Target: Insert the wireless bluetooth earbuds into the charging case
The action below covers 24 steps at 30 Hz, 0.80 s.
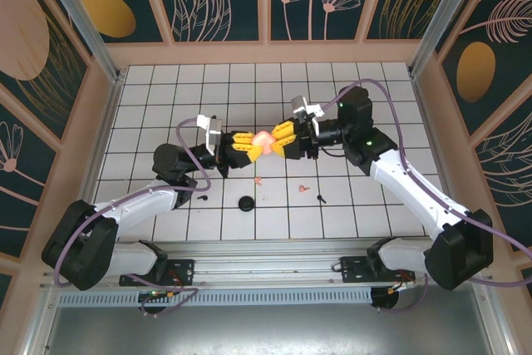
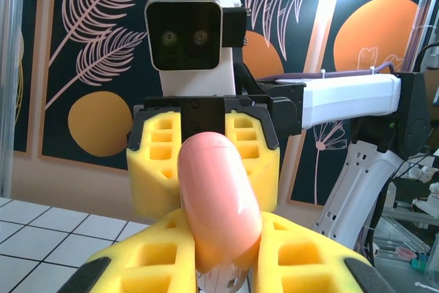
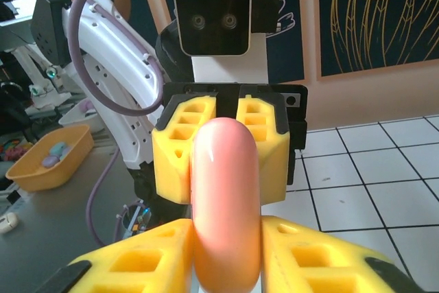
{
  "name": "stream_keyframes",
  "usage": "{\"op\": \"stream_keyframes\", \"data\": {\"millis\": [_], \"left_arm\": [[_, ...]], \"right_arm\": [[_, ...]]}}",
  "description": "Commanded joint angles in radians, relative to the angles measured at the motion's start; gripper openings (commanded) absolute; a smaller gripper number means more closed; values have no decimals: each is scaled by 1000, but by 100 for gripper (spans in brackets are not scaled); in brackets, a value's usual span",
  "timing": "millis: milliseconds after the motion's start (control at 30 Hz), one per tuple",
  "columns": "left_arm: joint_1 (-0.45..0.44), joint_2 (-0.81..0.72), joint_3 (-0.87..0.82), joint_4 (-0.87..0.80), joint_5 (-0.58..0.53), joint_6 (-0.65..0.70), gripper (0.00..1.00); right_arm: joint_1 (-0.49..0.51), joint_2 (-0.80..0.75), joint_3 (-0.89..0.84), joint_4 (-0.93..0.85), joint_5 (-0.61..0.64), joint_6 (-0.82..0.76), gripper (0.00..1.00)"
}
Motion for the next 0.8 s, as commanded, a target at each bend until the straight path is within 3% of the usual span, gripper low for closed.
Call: {"op": "stream_keyframes", "data": {"millis": [0, 200, 267, 400, 533, 767], "left_arm": [[-2, -17, 32, 47, 3, -18, 16], [-2, -35, 46, -53, -5, 31, 22], [-2, -66, 67, -182, -13, 107, 34], [-2, -162, 111, -537, -49, 348, 48], [-2, -253, 162, -894, -126, 621, 52], [-2, -284, 191, -1192, -219, 940, 54]], "right_arm": [[8, 15, 54, -46, -48, -40, 23], [6, 7, 61, -110, -24, -76, 18], [7, -6, 56, -114, 0, -79, 18], [4, -22, 69, -199, 103, -123, 18], [1, -20, 103, -336, 226, -200, 18], [10, 22, 189, -517, 385, -330, 18]]}}
